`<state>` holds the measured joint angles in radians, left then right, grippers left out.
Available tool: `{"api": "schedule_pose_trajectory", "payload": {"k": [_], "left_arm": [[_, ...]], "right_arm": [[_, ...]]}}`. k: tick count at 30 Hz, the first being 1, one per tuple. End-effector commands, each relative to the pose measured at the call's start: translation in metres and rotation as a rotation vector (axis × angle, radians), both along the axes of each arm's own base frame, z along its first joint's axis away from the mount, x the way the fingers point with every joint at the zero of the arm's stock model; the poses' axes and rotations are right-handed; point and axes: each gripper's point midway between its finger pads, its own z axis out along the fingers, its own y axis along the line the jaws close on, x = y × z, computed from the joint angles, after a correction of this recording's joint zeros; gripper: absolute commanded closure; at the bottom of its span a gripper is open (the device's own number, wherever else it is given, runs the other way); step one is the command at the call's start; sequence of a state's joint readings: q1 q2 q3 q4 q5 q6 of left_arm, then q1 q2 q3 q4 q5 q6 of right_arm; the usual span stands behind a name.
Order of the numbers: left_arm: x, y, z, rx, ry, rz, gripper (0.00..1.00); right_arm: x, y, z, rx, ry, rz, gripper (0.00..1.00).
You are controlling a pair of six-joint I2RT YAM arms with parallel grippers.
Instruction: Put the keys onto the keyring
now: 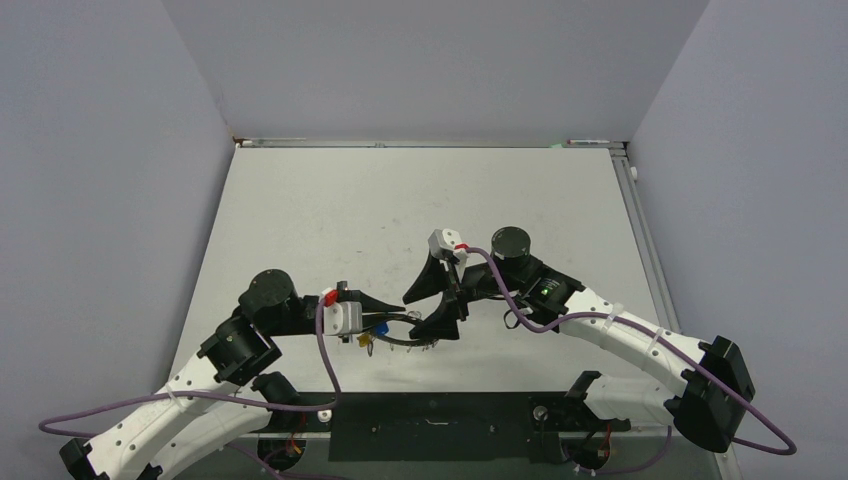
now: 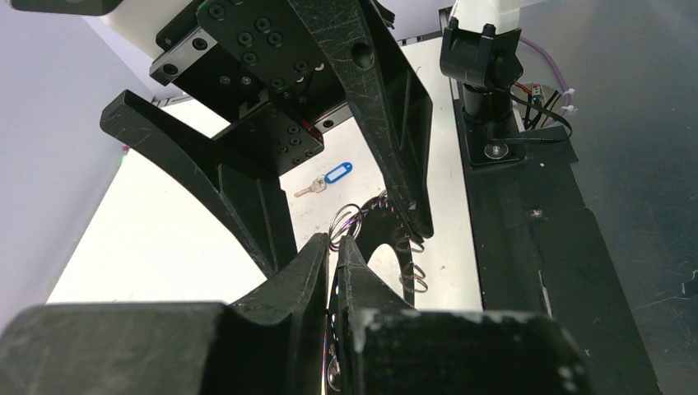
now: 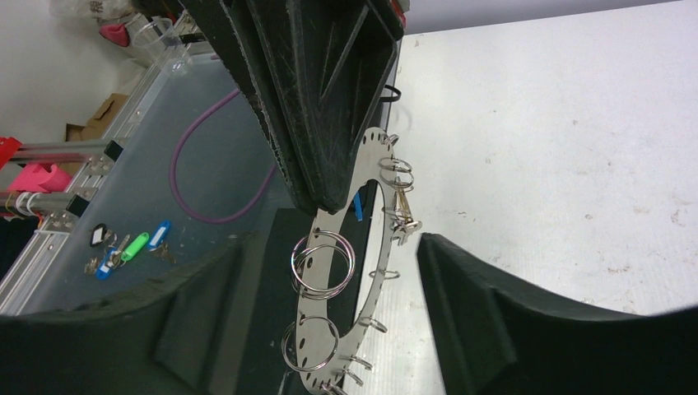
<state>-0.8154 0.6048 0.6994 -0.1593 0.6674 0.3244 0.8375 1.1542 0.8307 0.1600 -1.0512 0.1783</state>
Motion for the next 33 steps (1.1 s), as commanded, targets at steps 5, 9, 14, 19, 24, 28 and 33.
{"api": "schedule_pose_trajectory", "payload": {"k": [5,9,14,19,24,28,33], "left_arm": [[-0.005,-0.001,0.032,-0.097,-0.073,-0.024,1.0],[-0.004,0.0,0.036,-0.109,-0.081,-0.016,1.0],[-0.002,0.001,0.034,-0.108,-0.079,-0.001,1.0],[0.006,0.002,0.03,-0.099,-0.08,0.046,1.0],[0.014,0.003,0.021,-0.077,-0.074,0.081,1.0],[0.014,0.0,0.014,-0.063,-0.055,0.075,1.0],[0.009,-0.001,0.018,-0.072,-0.045,0.046,0.61]], "right_arm": [[0.0,-0.001,0.017,0.066,-0.06,0.005,0.23],[0.0,-0.001,0.014,0.061,-0.05,0.009,0.39],[-0.001,-0.003,0.02,0.08,-0.066,0.0,0.74],[-0.003,-0.008,0.027,0.098,-0.082,-0.017,0.83],[-0.004,-0.012,0.038,0.12,-0.094,-0.038,0.77],[-0.003,-0.014,0.043,0.126,-0.103,-0.059,0.93],[0.003,-0.013,0.034,0.107,-0.094,-0.096,0.95]]}}
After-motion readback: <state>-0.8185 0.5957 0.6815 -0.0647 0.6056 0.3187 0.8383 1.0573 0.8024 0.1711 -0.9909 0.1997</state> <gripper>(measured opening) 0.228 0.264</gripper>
